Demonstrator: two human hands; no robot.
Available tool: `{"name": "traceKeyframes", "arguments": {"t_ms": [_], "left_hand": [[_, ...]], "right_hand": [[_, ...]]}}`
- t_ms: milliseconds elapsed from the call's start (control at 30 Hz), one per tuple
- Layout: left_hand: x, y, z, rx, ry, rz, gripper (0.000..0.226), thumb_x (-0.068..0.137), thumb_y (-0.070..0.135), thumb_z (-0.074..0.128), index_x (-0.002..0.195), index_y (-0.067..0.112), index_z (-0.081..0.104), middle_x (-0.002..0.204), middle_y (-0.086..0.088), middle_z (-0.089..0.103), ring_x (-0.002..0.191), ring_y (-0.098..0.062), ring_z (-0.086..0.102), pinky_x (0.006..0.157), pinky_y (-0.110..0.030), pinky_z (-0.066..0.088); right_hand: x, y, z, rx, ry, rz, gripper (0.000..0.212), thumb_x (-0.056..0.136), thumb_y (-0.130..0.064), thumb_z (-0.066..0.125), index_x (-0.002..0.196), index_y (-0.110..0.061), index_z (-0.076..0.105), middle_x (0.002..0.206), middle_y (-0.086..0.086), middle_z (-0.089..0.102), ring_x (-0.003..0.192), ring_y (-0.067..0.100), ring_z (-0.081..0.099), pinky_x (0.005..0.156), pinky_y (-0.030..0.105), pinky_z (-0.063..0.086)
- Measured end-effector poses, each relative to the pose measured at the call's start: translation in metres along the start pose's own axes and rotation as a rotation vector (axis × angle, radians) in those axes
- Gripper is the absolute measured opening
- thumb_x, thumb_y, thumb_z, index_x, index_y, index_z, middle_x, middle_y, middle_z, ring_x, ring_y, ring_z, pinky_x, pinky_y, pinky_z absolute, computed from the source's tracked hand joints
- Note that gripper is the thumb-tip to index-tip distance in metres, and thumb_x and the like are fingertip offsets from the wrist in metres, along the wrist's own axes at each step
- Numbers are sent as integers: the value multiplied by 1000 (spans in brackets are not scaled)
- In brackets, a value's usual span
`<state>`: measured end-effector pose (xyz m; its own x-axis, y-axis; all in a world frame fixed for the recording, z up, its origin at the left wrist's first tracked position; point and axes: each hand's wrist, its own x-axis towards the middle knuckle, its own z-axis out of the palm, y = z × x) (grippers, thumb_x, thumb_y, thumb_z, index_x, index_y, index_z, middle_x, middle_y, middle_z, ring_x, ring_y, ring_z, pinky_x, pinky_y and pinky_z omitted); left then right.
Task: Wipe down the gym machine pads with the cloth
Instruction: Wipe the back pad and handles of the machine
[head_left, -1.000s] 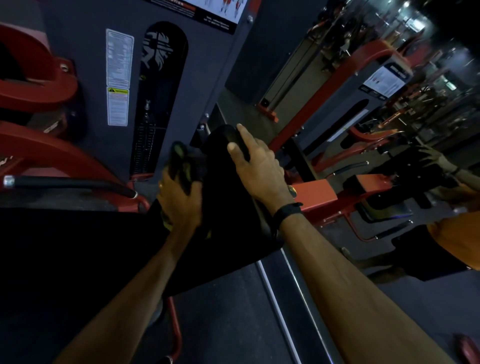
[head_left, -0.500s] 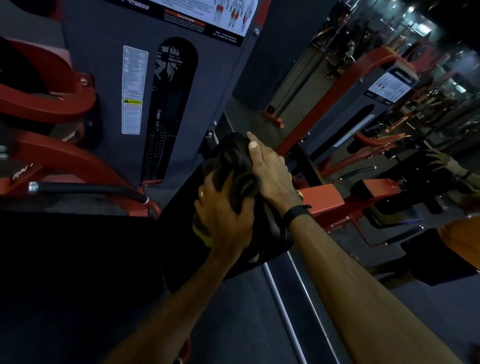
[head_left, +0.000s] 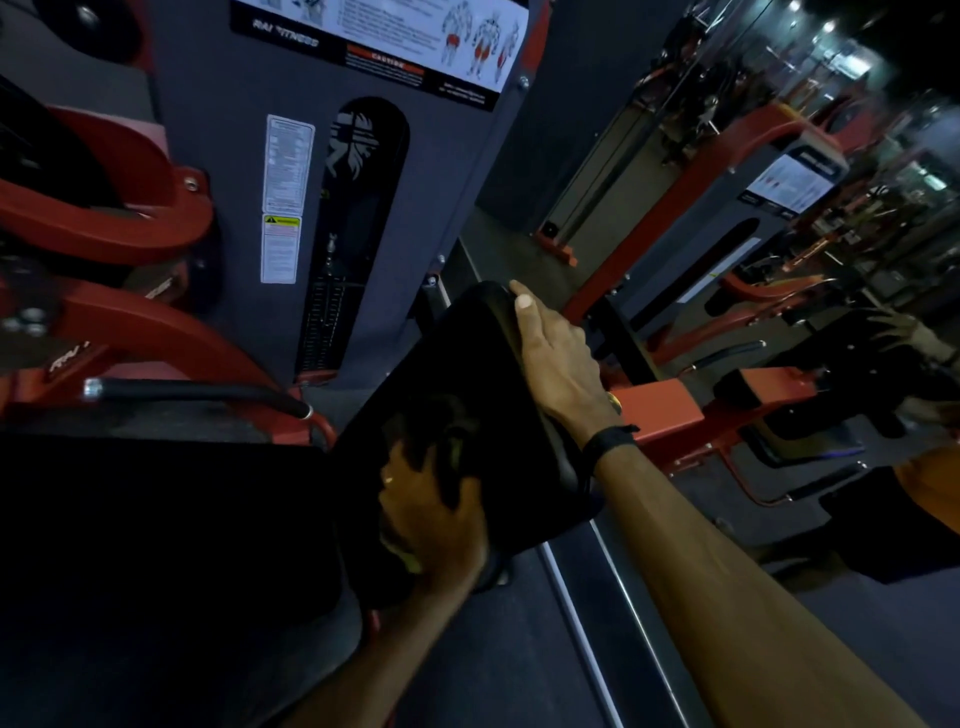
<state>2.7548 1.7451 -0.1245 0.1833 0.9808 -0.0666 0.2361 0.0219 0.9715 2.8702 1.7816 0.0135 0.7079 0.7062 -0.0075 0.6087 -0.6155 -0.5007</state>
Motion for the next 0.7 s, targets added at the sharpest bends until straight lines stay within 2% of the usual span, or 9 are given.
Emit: {"name": "traceKeyframes", "arguments": {"t_ms": [100,133,200,267,367,433,500,600,700], "left_hand": [[9,73,9,-75,44,109,68,74,58,54,134,26,47,133,-15,57,120,-35,53,102,-49,40],[24,81,14,-127,37,124,74,71,59,51,136,23,48,134,-15,57,121,-34,52,103,-49,37],[65,70,24,-194,31,109,82,72,57,50,140,10,50,137,-19,55,125,-37,49,107,-48,36],[111,35,31,-156,42,-34,77,83,46,57,145,1,44,142,-23,50,132,-39,44,111,-48,31],[157,-35,36,29,-7,-342,67,97,40,57,152,7,36,154,-19,37,141,-39,33,115,-50,23],[151,-82,36,45,9,-558,67,100,44,52,156,15,30,160,-12,30,146,-37,25,116,-55,17],[115,-119,33,-2,32,-682,68,99,44,52,157,18,27,160,-12,29,146,-38,26,117,-58,18],[39,-127,24,-121,-17,-581,80,86,54,47,155,18,32,156,-21,33,137,-45,39,114,-57,29],[5,-98,17,-215,-34,-392,97,66,56,37,151,8,40,155,-18,38,139,-42,38,114,-57,28]], "right_hand": [[-2,5,-2,-27,-18,-11,48,107,-50,25,153,-37,32,153,5,44,138,33,38,106,51,29],[-2,6,-3,-30,-5,-22,47,107,-48,26,153,-36,33,150,7,46,136,35,39,104,49,29],[-2,4,-3,12,7,12,52,106,-55,16,151,-41,37,153,2,46,139,31,37,110,50,26],[-3,1,0,40,15,27,59,103,-62,10,150,-43,39,155,-3,45,143,28,36,117,52,23],[-2,2,2,48,19,19,59,103,-62,11,150,-42,40,153,-2,46,143,27,36,117,52,24],[1,4,1,61,18,15,58,104,-61,12,148,-40,43,149,0,51,140,27,40,115,50,27],[3,4,2,60,18,4,57,105,-59,13,149,-38,43,146,-1,53,138,26,42,112,47,28],[3,6,2,40,19,-10,57,105,-59,15,151,-38,40,151,-1,50,141,27,39,113,49,27],[4,7,3,31,16,-27,57,105,-59,15,153,-38,37,154,-2,46,144,27,36,114,50,26]]}}
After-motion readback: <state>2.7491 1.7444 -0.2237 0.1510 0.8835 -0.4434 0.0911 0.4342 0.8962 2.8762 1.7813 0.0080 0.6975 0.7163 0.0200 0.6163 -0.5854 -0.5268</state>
